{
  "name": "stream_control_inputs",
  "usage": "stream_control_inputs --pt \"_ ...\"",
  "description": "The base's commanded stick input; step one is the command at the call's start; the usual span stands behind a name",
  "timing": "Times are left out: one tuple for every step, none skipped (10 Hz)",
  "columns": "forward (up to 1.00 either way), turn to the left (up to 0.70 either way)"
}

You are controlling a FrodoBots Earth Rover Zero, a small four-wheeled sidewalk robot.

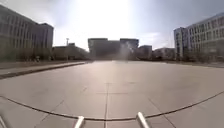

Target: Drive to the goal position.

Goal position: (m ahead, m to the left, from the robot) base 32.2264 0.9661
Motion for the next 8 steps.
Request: stream_control_inputs --pt "1.00 0.00" --pt "1.00 0.00" --pt "1.00 0.00" --pt "1.00 0.00" --pt "1.00 0.00" --pt "1.00 0.00" --pt "1.00 0.00" --pt "1.00 0.00"
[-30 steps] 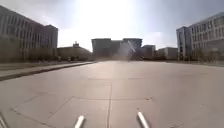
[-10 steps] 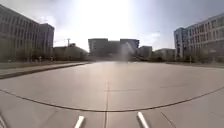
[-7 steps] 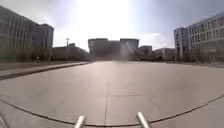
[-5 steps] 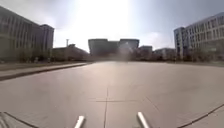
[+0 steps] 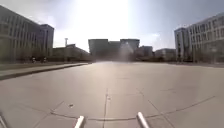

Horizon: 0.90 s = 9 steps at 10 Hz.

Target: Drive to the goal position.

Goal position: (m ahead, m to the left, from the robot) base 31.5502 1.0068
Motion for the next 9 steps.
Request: stream_control_inputs --pt "1.00 0.00" --pt "1.00 0.00" --pt "1.00 0.00" --pt "1.00 0.00" --pt "1.00 0.00" --pt "1.00 0.00" --pt "1.00 0.00" --pt "1.00 0.00" --pt "1.00 0.00"
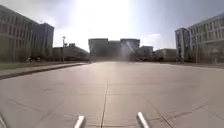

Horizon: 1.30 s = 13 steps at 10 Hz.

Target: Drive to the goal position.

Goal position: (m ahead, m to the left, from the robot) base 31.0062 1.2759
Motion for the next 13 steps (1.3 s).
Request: stream_control_inputs --pt "1.00 0.00" --pt "1.00 0.00" --pt "1.00 0.00" --pt "1.00 0.00" --pt "1.00 0.00" --pt "1.00 0.00" --pt "1.00 0.00" --pt "1.00 0.00" --pt "1.00 0.00" --pt "1.00 0.00" --pt "1.00 0.00" --pt "1.00 0.00" --pt "1.00 0.00"
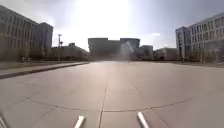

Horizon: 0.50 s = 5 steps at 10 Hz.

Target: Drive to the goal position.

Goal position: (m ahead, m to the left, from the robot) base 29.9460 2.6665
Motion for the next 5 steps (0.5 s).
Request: stream_control_inputs --pt "1.00 0.00" --pt "1.00 0.00" --pt "1.00 0.00" --pt "1.00 0.00" --pt "1.00 0.00"
